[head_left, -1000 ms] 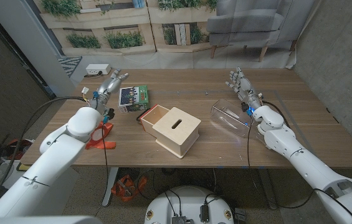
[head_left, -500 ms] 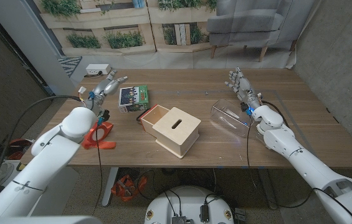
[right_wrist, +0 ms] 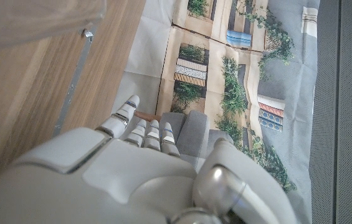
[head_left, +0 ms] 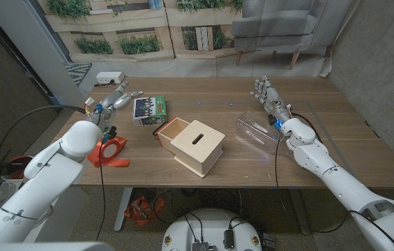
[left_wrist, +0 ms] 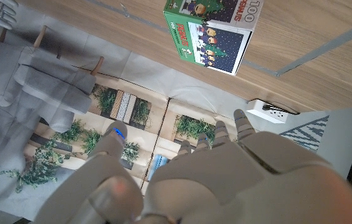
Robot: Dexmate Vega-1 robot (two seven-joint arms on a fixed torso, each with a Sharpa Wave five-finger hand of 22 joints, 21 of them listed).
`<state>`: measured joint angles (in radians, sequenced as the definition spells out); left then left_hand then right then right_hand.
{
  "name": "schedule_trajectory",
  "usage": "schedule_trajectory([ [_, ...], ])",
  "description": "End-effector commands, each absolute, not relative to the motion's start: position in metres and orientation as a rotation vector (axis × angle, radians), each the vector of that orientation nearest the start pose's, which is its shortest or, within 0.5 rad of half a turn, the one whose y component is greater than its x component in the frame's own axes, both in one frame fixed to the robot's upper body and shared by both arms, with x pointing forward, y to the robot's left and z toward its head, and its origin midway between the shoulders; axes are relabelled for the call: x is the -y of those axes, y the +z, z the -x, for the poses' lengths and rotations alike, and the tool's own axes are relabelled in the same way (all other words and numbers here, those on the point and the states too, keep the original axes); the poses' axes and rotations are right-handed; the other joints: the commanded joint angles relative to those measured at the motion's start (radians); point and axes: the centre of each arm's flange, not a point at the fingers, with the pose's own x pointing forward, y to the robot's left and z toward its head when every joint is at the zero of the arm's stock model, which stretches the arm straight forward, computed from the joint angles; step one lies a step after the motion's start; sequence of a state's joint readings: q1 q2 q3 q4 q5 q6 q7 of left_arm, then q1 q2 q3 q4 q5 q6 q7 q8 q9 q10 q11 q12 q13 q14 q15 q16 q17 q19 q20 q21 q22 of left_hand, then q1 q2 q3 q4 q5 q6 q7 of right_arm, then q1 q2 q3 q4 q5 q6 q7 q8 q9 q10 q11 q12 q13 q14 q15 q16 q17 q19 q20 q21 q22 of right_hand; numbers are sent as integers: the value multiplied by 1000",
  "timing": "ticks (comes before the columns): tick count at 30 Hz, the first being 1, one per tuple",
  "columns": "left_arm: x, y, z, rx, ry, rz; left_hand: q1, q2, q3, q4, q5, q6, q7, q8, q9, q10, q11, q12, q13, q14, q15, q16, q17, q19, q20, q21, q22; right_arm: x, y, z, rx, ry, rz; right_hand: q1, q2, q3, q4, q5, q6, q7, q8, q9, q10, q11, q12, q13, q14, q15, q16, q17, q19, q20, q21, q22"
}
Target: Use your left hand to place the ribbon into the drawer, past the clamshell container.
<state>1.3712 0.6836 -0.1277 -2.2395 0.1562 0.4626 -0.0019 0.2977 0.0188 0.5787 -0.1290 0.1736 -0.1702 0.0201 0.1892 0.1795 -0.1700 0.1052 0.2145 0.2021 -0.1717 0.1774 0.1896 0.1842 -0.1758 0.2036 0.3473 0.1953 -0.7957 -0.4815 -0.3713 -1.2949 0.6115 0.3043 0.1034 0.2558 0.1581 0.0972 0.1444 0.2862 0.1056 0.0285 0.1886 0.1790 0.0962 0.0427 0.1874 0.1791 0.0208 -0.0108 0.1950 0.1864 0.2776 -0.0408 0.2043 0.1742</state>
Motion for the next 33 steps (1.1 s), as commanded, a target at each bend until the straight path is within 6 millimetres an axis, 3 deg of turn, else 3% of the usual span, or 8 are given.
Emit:
schedule_trajectory([
  [1,-355,17,-464,393,225,-904,20,-9,1,-14,7,-48,20,0,4,-64,17,1,3,-34,15,6,5,-19,10,0,3,265,-4,-650,649,291,-2,-7,1,6,4,-3,12,-3,3,5,8,-1,5,5,12,-1,-2,1,12,2,0,2],
  [7,-358,15,-458,365,233,-934,54,-15,1,-33,12,-55,41,5,6,-61,31,6,6,-6,19,16,7,2,10,4,4,261,-4,-652,648,299,1,-8,0,7,3,-4,13,-3,3,5,9,0,5,5,13,-1,-2,1,12,2,-1,2],
  [10,-360,14,-456,362,240,-940,104,-22,1,-44,14,-36,54,18,6,-21,39,25,11,65,2,40,10,50,11,16,7,260,-3,-652,648,303,1,-8,0,7,3,-4,13,-3,3,5,9,-1,5,5,13,-1,-2,1,12,2,-1,2],
  [13,-361,13,-454,353,246,-955,123,-20,3,-46,14,-24,62,23,7,-9,42,30,13,75,5,41,12,64,11,19,8,259,-3,-653,647,305,4,-8,0,7,3,-4,12,-3,3,5,9,-1,5,5,13,-1,-2,1,12,1,-1,2],
  [18,-361,14,-452,324,224,-997,158,-17,7,-48,15,-38,80,18,7,-24,57,25,16,56,21,30,14,78,11,19,7,256,-3,-654,646,308,4,-9,0,8,3,-4,13,-3,3,5,9,-1,5,5,13,-1,-3,1,13,1,0,2],
  [22,-363,14,-451,293,195,-1025,222,-10,12,-47,16,-82,95,8,8,-69,75,12,23,-3,29,7,17,68,12,5,5,254,-2,-655,649,310,9,-9,0,9,3,-4,13,-3,3,5,9,-1,4,5,12,-1,-3,1,13,1,-1,2],
  [33,-369,11,-452,200,144,-1066,258,-11,9,-45,17,-102,110,7,9,-93,92,8,28,-38,34,-1,18,50,13,-9,4,251,3,-654,658,315,29,-11,0,11,2,-4,13,-3,3,5,10,-2,5,5,14,0,-3,0,14,1,-1,2],
])
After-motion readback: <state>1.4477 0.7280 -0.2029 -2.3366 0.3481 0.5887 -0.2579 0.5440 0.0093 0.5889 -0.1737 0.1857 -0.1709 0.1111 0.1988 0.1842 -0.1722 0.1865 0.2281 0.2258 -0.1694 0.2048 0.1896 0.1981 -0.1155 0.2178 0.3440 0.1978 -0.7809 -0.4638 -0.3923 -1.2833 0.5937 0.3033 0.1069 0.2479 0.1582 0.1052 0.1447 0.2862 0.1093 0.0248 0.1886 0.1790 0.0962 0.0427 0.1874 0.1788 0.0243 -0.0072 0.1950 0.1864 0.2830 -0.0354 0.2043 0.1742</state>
